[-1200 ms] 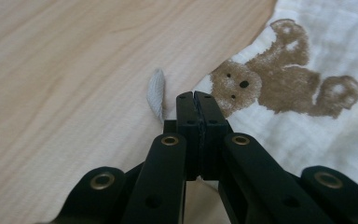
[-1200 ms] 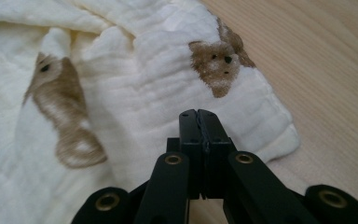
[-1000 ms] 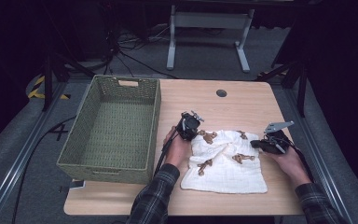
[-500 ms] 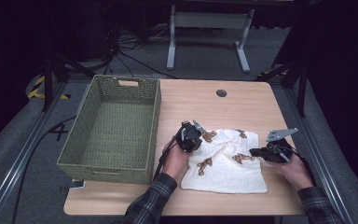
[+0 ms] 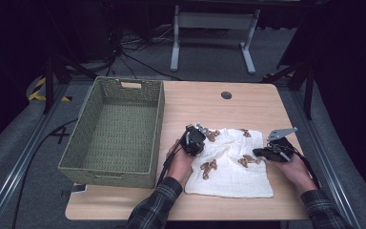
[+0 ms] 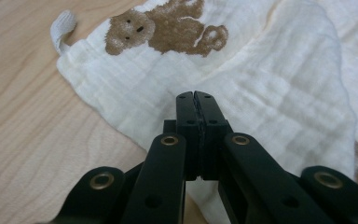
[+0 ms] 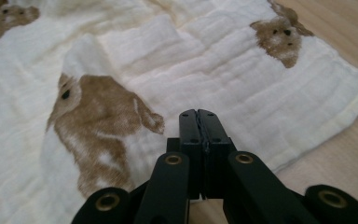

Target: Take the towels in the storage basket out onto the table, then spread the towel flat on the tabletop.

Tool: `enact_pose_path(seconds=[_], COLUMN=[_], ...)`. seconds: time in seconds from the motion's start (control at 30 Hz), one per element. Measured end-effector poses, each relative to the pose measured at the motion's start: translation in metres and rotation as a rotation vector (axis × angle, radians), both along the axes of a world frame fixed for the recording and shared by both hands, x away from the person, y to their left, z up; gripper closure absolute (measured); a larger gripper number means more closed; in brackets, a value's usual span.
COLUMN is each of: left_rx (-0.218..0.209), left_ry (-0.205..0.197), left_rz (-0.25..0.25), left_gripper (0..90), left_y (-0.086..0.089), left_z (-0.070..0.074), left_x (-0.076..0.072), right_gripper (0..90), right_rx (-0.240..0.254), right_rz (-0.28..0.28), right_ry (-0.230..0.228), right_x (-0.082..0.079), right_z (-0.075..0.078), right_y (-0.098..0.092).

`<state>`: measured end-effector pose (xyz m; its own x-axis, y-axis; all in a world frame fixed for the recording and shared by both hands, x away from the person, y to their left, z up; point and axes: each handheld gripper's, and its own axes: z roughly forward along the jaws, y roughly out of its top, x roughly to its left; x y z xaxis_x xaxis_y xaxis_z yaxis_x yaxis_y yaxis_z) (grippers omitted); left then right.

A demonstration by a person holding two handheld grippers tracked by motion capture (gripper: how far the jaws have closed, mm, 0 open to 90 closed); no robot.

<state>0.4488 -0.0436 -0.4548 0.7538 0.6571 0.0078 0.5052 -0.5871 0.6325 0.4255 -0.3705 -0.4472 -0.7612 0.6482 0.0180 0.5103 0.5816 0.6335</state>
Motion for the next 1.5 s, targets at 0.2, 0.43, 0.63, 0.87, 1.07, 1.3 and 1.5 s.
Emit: enact_pose_path(seconds=[0.2, 0.43, 0.63, 0.87, 1.07, 1.3, 1.5], left_rx=[0.029, 0.016, -0.034, -0.053, -0.062, -0.031, -0.017], left_ry=[-0.016, -0.004, -0.018, -0.032, -0.031, -0.043, -0.028], left_rz=[0.041, 0.088, 0.103, 0.117, 0.147, 0.192, 0.221], left_gripper=[89.7, 89.4, 80.2, 67.1, 61.9, 57.4, 55.5], left_y=[0.005, 0.017, 0.023, 0.024, 0.026, 0.025, 0.026], left_z=[0.001, 0.002, 0.011, 0.018, 0.019, 0.012, 0.005], left_x=[0.007, 0.017, 0.023, 0.036, 0.048, 0.064, 0.073], right_gripper=[89.9, 89.5, 79.4, 75.1, 74.3, 72.3, 69.9], right_rx=[-0.003, 0.009, 0.034, 0.073, 0.097, 0.103, 0.082], right_rz=[-0.027, -0.041, -0.043, -0.05, -0.07, -0.155, -0.211], right_ry=[-0.009, -0.018, -0.032, -0.048, -0.068, -0.089, -0.083], right_x=[0.019, 0.028, 0.03, 0.043, 0.055, 0.077, 0.093], right_z=[0.0, -0.001, 0.008, 0.013, 0.014, 0.015, 0.007], right_y=[-0.003, -0.006, -0.006, -0.008, -0.01, -0.02, -0.026])
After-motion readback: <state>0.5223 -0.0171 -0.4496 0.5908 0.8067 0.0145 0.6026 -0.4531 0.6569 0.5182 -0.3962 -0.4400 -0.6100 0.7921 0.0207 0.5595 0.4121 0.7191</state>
